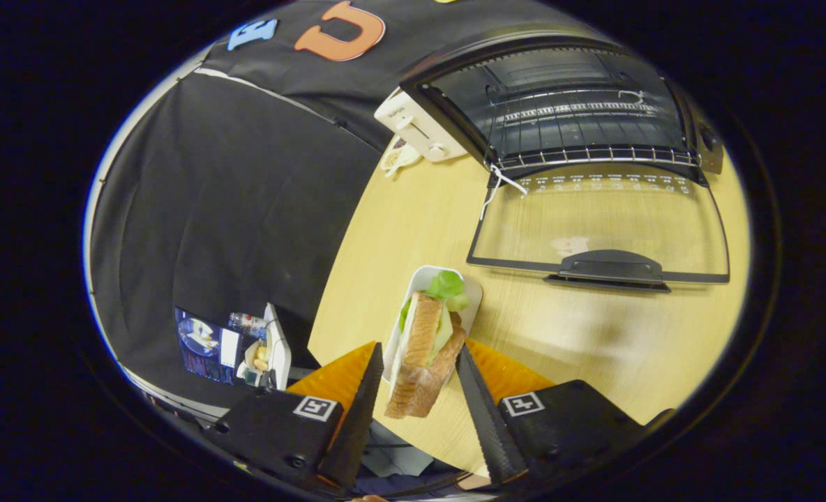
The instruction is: Open the toaster oven, put the food inside, and close the toaster oven door.
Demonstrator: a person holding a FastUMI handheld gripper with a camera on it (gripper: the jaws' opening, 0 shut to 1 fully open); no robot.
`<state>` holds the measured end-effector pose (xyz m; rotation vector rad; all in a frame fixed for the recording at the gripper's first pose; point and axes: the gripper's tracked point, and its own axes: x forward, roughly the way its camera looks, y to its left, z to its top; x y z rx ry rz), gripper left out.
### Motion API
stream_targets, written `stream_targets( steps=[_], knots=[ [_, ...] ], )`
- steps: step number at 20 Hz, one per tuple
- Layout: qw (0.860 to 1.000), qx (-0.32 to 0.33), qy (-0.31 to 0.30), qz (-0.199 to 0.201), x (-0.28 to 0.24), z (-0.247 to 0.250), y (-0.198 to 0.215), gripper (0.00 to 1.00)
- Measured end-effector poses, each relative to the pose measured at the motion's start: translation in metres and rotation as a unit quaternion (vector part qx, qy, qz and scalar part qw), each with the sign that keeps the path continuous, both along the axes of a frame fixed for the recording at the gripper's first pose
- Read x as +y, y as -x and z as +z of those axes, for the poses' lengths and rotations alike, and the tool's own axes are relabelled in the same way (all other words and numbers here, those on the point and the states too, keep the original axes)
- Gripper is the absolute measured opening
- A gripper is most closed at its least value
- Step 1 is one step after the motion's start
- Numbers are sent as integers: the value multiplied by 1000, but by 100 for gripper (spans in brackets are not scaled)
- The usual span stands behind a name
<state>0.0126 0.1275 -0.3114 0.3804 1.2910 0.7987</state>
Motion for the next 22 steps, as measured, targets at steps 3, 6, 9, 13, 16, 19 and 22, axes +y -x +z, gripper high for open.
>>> stream_targets(
  steps=[3,6,9,13,16,19,22],
  knots=[
    [1000,21,6,6,4,-5,2,66],
    [999,51,8,-3,6,-9,5,57],
    [997,74,-2,-26,7,-9,4,50],
    [995,87,-13,-50,6,-6,4,43],
    [994,88,-28,-58,7,-3,4,40],
    [991,93,-71,-65,3,18,4,40],
    [986,75,-113,-101,-3,42,-8,40]
  ],
)
